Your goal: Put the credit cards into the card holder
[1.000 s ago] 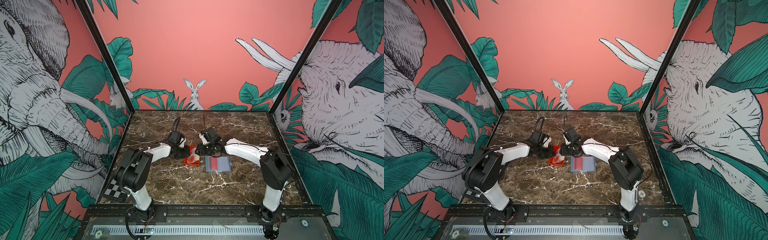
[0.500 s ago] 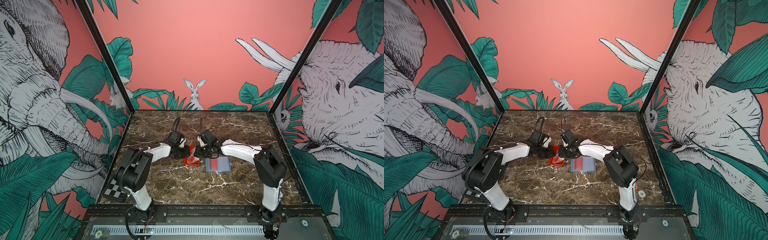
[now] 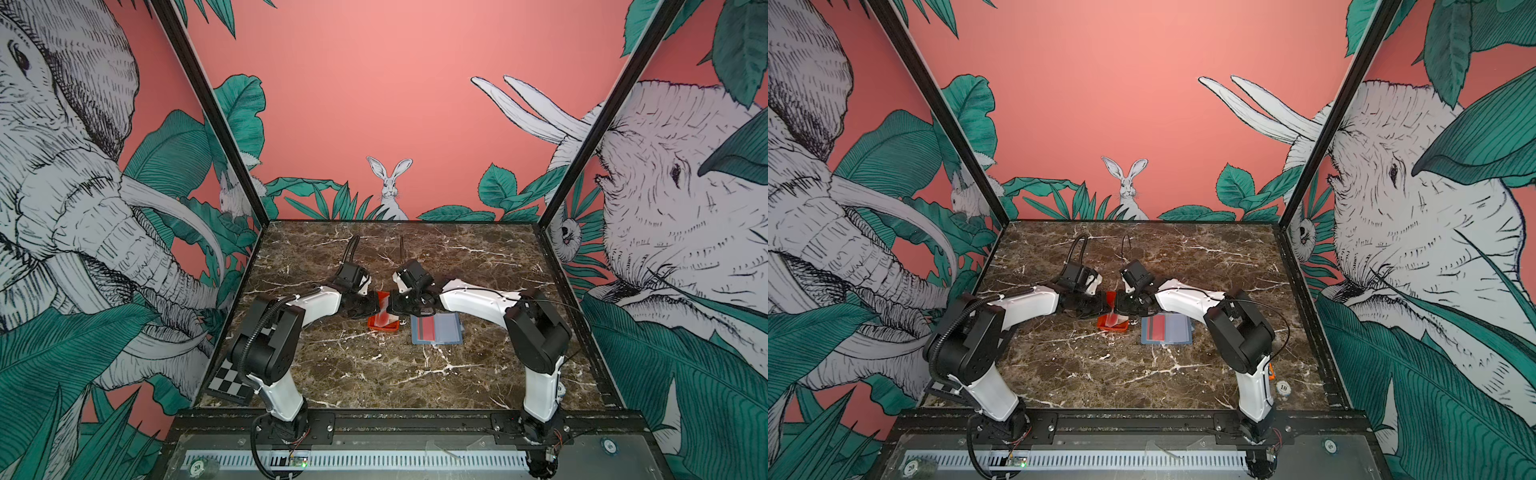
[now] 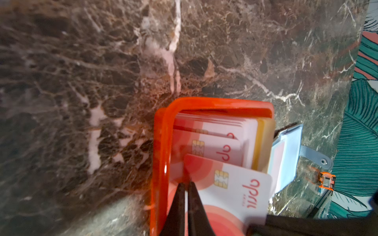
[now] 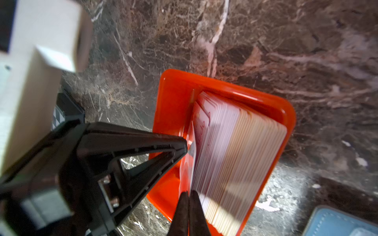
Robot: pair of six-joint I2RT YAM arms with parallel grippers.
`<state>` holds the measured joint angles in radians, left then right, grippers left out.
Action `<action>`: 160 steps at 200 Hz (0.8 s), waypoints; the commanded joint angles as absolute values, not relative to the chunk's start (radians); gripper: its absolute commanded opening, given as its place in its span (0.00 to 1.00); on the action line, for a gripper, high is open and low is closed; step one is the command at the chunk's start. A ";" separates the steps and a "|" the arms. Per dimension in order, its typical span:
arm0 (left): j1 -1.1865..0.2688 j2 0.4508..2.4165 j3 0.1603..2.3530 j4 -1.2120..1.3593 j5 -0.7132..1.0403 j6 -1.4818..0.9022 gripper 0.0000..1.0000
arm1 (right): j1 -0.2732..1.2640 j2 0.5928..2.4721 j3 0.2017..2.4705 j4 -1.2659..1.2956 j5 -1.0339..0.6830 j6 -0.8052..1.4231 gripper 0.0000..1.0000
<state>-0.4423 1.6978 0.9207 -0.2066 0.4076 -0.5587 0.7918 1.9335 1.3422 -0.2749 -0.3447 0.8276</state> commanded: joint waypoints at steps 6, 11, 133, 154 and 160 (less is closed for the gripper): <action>-0.440 1.629 0.904 -0.230 0.403 -0.568 0.09 | 0.795 1.903 1.342 -0.248 -0.324 0.842 0.02; -0.440 1.619 0.904 -0.236 0.400 -0.568 0.09 | 0.795 1.896 1.340 -0.248 -0.325 0.840 0.02; -0.439 1.362 0.745 0.035 0.545 -0.704 0.26 | 0.656 1.617 1.143 -0.178 -0.447 0.761 0.00; -0.443 1.381 0.697 0.213 0.620 -0.790 0.32 | 0.591 1.538 1.076 -0.176 -0.501 0.735 0.00; -0.445 1.391 0.689 0.255 0.645 -0.814 0.32 | 0.572 1.518 1.058 -0.182 -0.511 0.726 0.00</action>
